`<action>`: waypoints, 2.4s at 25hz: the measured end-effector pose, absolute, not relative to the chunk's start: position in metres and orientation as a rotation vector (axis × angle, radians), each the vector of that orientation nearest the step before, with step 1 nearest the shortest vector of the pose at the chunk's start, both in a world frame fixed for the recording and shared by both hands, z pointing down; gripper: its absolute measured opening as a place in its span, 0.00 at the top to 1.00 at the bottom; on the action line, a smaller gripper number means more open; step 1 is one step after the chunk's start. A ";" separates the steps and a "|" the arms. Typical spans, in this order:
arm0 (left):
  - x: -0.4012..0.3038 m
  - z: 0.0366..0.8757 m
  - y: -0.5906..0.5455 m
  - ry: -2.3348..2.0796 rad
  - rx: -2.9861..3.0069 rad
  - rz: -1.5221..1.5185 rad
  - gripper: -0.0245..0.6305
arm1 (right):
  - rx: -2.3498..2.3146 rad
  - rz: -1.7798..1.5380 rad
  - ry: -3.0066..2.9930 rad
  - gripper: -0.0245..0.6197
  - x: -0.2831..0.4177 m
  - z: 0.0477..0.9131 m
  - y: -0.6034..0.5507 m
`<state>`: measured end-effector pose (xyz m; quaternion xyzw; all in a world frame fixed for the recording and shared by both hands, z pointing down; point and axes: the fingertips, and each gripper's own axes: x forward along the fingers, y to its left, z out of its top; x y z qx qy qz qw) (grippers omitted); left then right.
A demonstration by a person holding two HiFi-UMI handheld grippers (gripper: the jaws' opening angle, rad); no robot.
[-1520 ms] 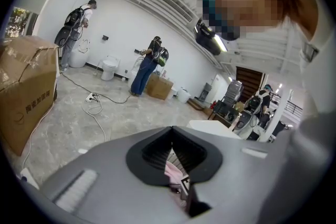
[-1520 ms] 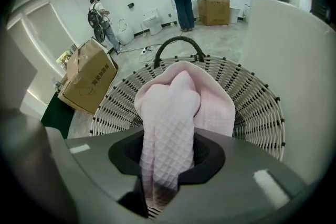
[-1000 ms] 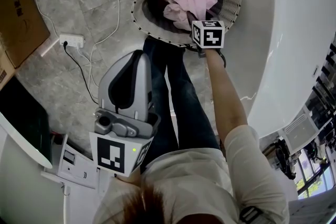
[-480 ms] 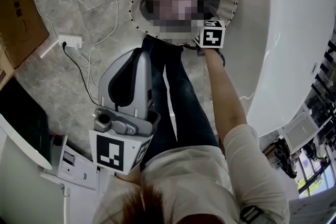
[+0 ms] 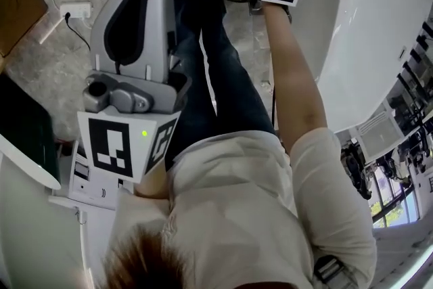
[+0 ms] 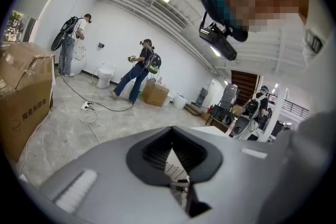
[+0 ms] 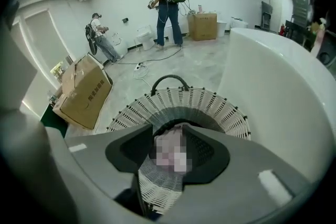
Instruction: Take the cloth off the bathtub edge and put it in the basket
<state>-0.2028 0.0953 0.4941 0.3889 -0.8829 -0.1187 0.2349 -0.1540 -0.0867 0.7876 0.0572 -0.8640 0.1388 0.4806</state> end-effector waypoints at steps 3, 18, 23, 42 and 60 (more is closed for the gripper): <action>-0.203 0.484 0.092 -2.436 1.071 -0.333 0.89 | 0.140 0.340 -2.121 0.70 -0.158 0.773 -0.090; -0.212 0.434 0.086 -2.508 1.065 -0.381 0.89 | 0.089 0.310 -2.188 0.80 -0.180 0.714 -0.088; -0.213 0.418 0.086 -2.532 1.057 -0.392 0.89 | 0.077 0.284 -2.213 0.87 -0.188 0.694 -0.092; -0.224 0.319 0.069 -2.628 1.222 -0.363 0.89 | 0.059 0.315 -2.487 0.96 -0.196 0.535 -0.105; -0.233 0.243 0.074 -2.706 1.359 -0.289 0.89 | 0.065 0.401 -2.761 0.96 -0.132 0.343 -0.120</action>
